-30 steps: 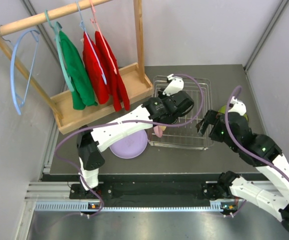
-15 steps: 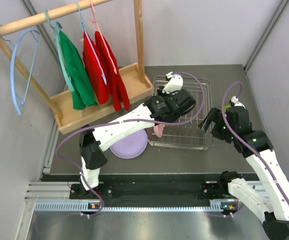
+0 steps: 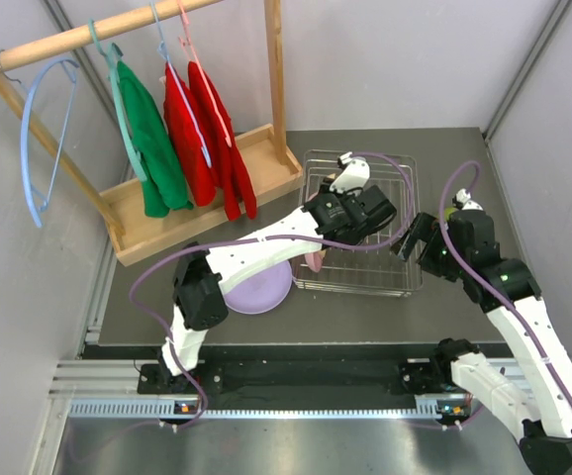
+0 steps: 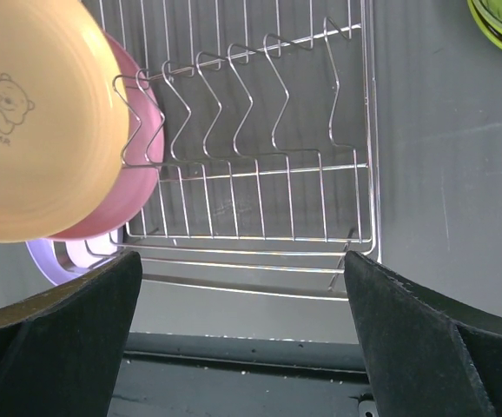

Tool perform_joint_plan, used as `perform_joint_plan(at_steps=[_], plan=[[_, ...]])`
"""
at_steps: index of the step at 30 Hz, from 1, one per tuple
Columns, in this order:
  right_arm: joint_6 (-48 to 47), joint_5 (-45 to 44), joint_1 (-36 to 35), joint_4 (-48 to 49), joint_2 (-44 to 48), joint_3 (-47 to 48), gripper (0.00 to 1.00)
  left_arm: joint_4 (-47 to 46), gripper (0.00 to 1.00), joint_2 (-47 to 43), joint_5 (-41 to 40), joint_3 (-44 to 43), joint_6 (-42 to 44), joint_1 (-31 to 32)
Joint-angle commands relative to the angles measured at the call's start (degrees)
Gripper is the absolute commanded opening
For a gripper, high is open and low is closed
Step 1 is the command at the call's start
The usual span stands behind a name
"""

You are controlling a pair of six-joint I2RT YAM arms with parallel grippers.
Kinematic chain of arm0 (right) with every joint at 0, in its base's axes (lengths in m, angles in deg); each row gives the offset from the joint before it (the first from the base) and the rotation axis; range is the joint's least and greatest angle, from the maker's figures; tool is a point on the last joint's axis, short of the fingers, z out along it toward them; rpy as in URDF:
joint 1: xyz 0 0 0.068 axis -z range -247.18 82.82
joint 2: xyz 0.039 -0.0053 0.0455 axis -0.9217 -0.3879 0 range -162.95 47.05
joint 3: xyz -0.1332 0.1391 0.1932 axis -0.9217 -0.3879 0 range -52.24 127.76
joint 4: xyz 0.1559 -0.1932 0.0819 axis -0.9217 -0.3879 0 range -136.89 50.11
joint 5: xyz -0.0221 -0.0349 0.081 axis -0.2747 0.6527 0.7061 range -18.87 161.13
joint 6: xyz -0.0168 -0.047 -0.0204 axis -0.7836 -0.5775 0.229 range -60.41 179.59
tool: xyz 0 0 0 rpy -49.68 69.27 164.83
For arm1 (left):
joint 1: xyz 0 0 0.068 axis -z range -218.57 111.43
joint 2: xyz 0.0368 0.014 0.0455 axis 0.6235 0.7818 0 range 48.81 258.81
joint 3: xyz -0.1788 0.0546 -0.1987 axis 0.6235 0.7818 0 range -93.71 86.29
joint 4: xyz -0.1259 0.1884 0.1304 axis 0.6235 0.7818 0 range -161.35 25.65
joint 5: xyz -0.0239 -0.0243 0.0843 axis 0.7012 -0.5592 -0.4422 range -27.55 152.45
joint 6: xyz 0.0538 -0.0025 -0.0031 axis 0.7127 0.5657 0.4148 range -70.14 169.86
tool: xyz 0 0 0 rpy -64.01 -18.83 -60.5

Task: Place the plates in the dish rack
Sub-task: Insert the plate into the dish rack.

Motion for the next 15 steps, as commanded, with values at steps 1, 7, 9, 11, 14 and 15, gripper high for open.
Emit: perform_joint_plan(at_steps=[1, 7, 9, 11, 14, 15], plan=[[-0.7, 0.6, 0.7, 1.8, 1.0, 0.3, 0.99, 0.4, 0.0, -0.7, -1.8, -1.0, -1.4, -0.1], [-0.5, 0.4, 0.8, 1.8, 1.0, -0.4, 0.99, -2.2, 0.01, -1.6, 4.6, 1.7, -3.3, -0.6], [-0.5, 0.5, 0.8, 1.8, 1.2, -0.6, 0.99, -1.9, 0.08, -2.0, 5.5, 2.2, -4.2, -1.0], [-0.4, 0.6, 0.8, 1.8, 1.3, -1.0, 0.99, -1.9, 0.26, -2.8, 5.7, 2.9, -4.5, -1.0], [-0.2, 0.6, 0.9, 1.9, 1.5, -1.2, 0.99, -2.3, 0.46, -3.8, 5.5, 3.2, -3.9, -1.1], [-0.2, 0.6, 0.8, 2.0, 1.4, -1.3, 0.99, -2.6, 0.5, -4.1, 5.6, 3.1, -3.8, -1.1]])
